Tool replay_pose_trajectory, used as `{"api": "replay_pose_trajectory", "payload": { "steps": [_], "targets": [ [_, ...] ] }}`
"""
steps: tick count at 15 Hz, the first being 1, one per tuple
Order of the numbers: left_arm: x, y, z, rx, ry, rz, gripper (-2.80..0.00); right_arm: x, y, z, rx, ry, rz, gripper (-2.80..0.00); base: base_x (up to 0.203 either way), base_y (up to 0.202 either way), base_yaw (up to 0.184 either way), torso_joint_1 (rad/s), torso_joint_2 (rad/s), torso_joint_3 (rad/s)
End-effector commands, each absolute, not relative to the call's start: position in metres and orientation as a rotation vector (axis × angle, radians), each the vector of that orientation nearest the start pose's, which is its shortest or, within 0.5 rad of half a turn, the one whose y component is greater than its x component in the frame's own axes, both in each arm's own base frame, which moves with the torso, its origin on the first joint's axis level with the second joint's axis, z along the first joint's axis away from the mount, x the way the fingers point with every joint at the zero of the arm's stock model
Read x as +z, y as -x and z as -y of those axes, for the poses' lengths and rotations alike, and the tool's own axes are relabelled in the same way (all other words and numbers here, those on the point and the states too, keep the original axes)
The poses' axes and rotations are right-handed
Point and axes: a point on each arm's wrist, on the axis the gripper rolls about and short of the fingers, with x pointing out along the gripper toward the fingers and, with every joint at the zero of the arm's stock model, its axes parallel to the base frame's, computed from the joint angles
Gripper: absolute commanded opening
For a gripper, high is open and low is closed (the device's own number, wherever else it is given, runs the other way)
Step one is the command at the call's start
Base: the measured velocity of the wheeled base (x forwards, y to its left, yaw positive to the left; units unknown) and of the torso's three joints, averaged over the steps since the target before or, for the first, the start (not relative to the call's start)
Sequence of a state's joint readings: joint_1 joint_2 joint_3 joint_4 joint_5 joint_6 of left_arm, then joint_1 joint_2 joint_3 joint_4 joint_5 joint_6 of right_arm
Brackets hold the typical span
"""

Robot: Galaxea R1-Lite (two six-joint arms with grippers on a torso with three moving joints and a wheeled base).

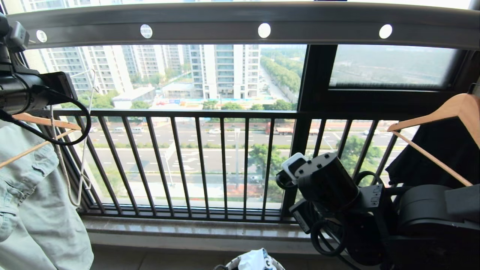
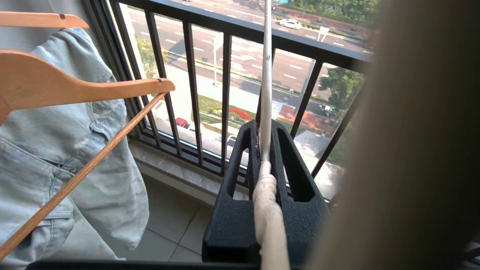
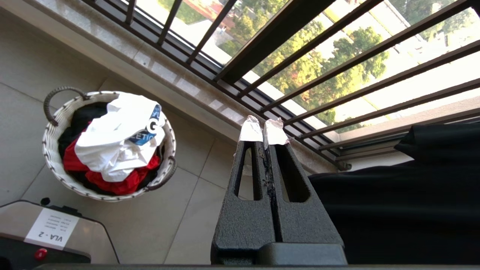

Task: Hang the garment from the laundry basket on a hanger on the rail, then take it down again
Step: Hang the clothes rack on the clothesline

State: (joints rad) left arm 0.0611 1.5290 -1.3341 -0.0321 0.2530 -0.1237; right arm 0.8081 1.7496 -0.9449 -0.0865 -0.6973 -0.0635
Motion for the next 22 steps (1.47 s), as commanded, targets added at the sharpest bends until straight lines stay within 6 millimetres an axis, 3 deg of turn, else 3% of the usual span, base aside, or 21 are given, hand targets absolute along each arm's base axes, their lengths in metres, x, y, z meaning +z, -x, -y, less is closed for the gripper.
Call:
{"api": "replay_pose_trajectory", "payload": {
  "steps": [1,22],
  "targets": [
    [0.3248,-0.2679,-0.0165,0.303,0.107,-0.138,-2.80,0.1580,-0.2191,-0.2084,0.120,0.554,-0.520,-2.80,0.000,0.000,0.000,0.000,0.00,0.000],
    [0.3283,-0.2670,-0.0193,0.316,0.112,-0.097,-2.80,0.1550,-0.2177,-0.2103,0.127,0.563,-0.526,-2.80,0.000,0.000,0.000,0.000,0.00,0.000]
  ]
}}
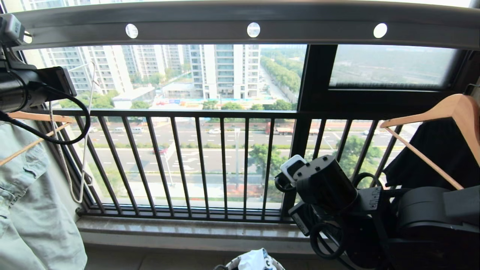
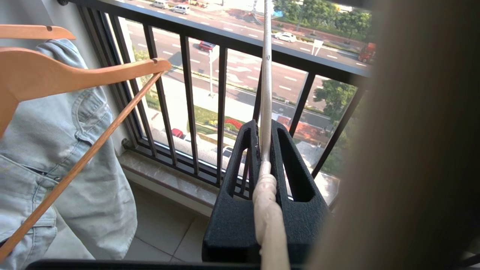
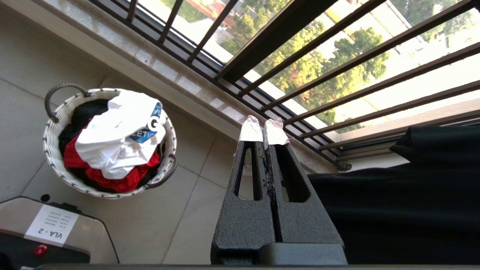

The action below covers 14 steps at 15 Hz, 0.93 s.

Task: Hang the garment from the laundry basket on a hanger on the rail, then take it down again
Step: Hang the clothes rack on the clothesline

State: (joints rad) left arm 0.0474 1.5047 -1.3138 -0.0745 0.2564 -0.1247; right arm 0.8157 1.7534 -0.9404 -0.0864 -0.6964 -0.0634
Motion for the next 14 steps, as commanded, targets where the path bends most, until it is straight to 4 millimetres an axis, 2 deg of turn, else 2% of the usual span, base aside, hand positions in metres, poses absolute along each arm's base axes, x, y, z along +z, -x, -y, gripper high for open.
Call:
{"api": "replay_pose_trajectory", "payload": {
  "steps": [1,7,10,12,14],
  "targets": [
    [0.328,-0.268,-0.020,0.317,0.112,-0.098,-2.80,0.156,-0.218,-0.210,0.127,0.562,-0.525,-2.80,0.000,0.000,0.000,0.000,0.00,0.000],
    [0.326,-0.270,-0.021,0.320,0.111,-0.105,-2.80,0.157,-0.217,-0.210,0.127,0.559,-0.521,-2.80,0.000,0.000,0.000,0.000,0.00,0.000],
    [0.312,-0.294,-0.022,0.316,0.106,-0.139,-2.80,0.158,-0.213,-0.212,0.143,0.561,-0.514,-2.80,0.000,0.000,0.000,0.000,0.00,0.000],
    [0.307,-0.315,-0.029,0.226,0.123,-0.089,-2.80,0.157,-0.210,-0.212,0.143,0.568,-0.515,-2.80,0.000,0.000,0.000,0.000,0.00,0.000],
    [0.306,-0.318,-0.031,0.172,0.132,-0.070,-2.80,0.160,-0.210,-0.211,0.142,0.561,-0.508,-2.80,0.000,0.000,0.000,0.000,0.00,0.000]
  ]
}}
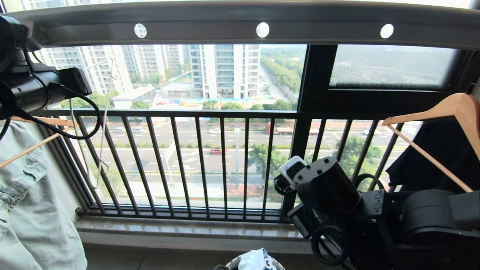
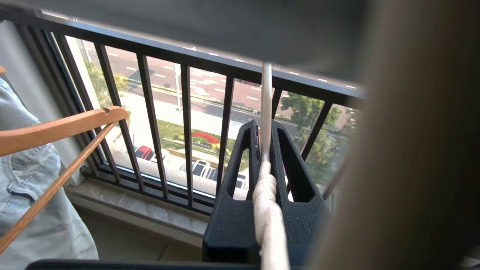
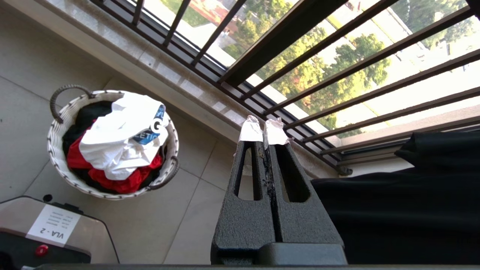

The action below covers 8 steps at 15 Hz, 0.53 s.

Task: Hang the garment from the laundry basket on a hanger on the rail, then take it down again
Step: Hang the clothes rack on the clothesline

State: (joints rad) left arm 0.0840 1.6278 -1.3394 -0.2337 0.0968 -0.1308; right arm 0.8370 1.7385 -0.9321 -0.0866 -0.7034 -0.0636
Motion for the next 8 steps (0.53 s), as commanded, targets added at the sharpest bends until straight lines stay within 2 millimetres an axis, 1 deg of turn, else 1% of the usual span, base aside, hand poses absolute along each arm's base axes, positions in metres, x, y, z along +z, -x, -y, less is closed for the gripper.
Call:
{"api": "replay_pose_trajectory", "payload": {
  "steps": [1,8],
  "targets": [
    [0.3031,-0.3190,-0.0311,0.171,0.132,-0.081,-2.80,0.1602,-0.2097,-0.2110,0.142,0.561,-0.507,-2.80,0.000,0.000,0.000,0.000,0.00,0.000],
    [0.2998,-0.3171,-0.0338,0.180,0.132,-0.099,-2.80,0.1575,-0.2104,-0.2117,0.142,0.568,-0.514,-2.80,0.000,0.000,0.000,0.000,0.00,0.000]
  ]
}}
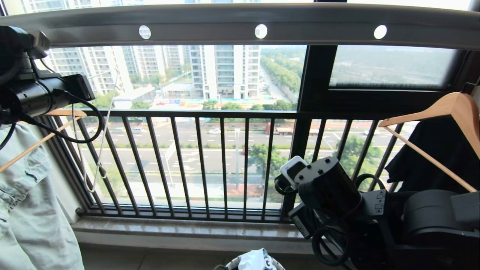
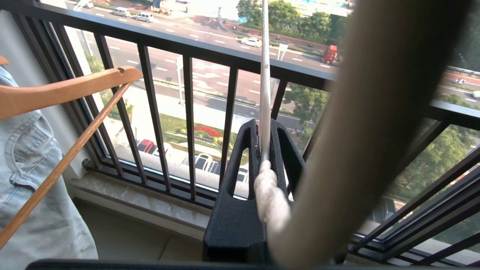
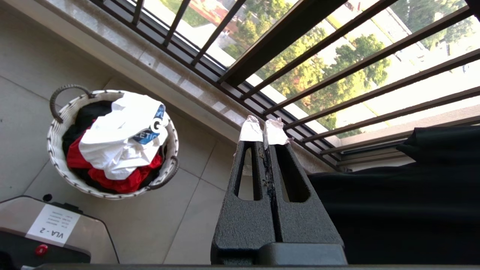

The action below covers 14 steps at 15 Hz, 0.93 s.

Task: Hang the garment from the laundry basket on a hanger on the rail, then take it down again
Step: Hang the clothes rack on the clothesline

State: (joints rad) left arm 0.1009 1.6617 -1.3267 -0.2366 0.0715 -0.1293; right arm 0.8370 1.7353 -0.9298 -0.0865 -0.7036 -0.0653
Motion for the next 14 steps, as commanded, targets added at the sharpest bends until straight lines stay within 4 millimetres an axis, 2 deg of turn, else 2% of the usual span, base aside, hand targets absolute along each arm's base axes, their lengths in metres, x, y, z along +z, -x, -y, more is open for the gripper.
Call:
{"api": "replay_pose_trajectory", "payload": {
  "steps": [1,6,7,14],
  "targets": [
    [0.300,-0.316,-0.034,0.180,0.132,-0.098,-2.80,0.157,-0.211,-0.212,0.142,0.569,-0.515,-2.80,0.000,0.000,0.000,0.000,0.00,0.000],
    [0.302,-0.315,-0.034,0.180,0.132,-0.092,-2.80,0.157,-0.210,-0.212,0.142,0.568,-0.514,-2.80,0.000,0.000,0.000,0.000,0.00,0.000],
    [0.303,-0.313,-0.033,0.180,0.131,-0.089,0.00,0.158,-0.210,-0.212,0.142,0.568,-0.514,-2.80,0.000,0.000,0.000,0.000,0.00,0.000],
    [0.324,-0.275,-0.028,0.174,0.124,-0.097,0.00,0.157,-0.210,-0.211,0.142,0.570,-0.516,-2.80,0.000,0.000,0.000,0.000,0.00,0.000]
  ]
}}
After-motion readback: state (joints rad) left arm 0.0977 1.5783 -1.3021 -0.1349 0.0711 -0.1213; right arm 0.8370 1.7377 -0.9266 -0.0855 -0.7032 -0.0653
